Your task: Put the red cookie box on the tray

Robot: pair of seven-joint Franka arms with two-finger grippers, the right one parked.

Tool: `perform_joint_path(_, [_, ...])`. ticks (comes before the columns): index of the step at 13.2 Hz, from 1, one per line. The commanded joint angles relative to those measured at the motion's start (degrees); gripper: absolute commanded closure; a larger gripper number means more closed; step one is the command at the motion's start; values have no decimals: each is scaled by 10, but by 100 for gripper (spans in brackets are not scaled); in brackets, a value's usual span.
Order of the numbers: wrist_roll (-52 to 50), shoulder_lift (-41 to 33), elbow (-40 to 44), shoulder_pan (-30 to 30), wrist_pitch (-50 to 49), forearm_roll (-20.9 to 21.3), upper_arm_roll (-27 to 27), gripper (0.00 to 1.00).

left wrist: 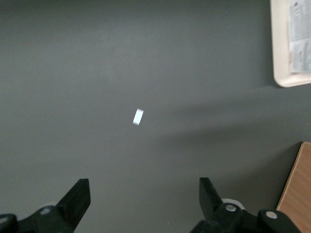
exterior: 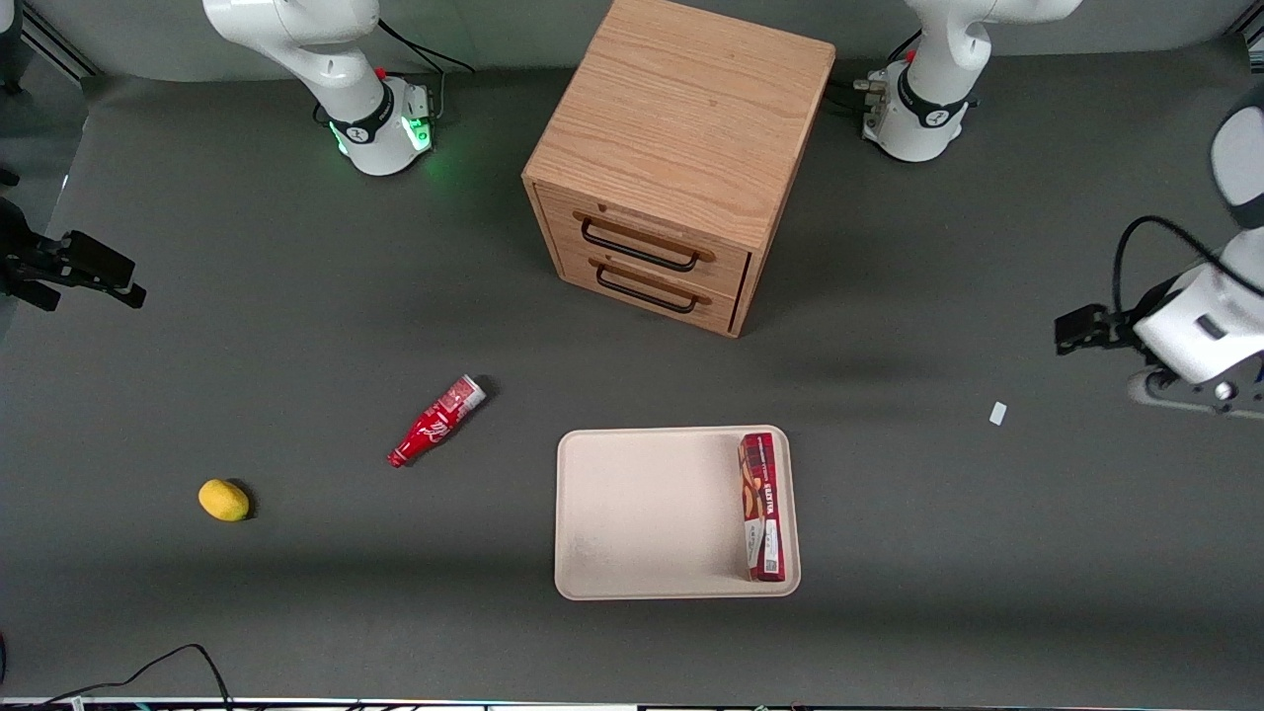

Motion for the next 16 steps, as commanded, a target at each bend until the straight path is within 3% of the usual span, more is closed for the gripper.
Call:
perform_joint_path(1, [18, -44, -36, -8, -7, 14, 23, 0])
perform_joint_path(4, [82, -39, -15, -8, -3, 24, 38, 0])
perform_joint_path(16, [70, -36, 20, -28, -62, 22, 38, 0])
